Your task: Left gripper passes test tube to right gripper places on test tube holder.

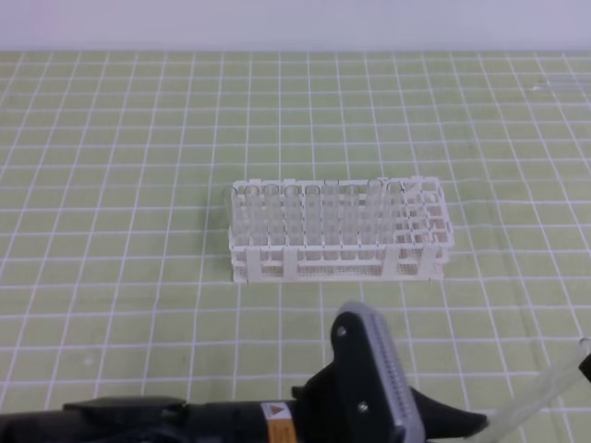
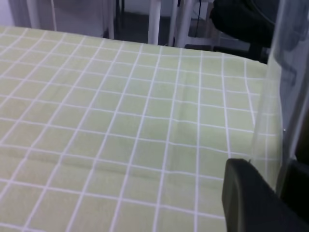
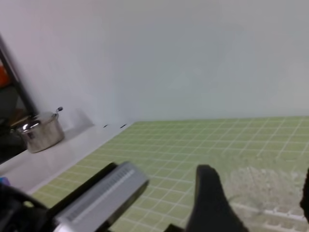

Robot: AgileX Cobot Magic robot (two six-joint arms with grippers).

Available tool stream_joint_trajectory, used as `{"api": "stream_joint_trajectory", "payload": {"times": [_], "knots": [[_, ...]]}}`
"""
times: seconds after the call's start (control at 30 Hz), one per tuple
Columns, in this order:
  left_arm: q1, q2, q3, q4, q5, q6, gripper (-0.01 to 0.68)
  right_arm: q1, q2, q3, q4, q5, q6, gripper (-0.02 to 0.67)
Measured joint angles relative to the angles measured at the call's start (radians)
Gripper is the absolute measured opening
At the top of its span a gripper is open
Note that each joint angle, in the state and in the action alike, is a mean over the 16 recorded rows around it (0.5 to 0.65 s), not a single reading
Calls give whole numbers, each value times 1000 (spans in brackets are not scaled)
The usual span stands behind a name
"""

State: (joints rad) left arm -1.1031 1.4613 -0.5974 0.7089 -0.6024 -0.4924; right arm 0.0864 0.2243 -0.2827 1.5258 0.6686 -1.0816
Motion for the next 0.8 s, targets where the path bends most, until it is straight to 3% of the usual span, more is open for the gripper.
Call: {"api": "stream_joint_trajectory", "payload": {"times": [0.43, 0.8], "knots": [[-18, 62, -92, 30, -31, -32, 51, 0, 9, 0, 5, 24, -13, 355], [-23, 63, -96, -40, -65, -34, 39, 0, 9, -1, -2, 14, -30, 230]]}}
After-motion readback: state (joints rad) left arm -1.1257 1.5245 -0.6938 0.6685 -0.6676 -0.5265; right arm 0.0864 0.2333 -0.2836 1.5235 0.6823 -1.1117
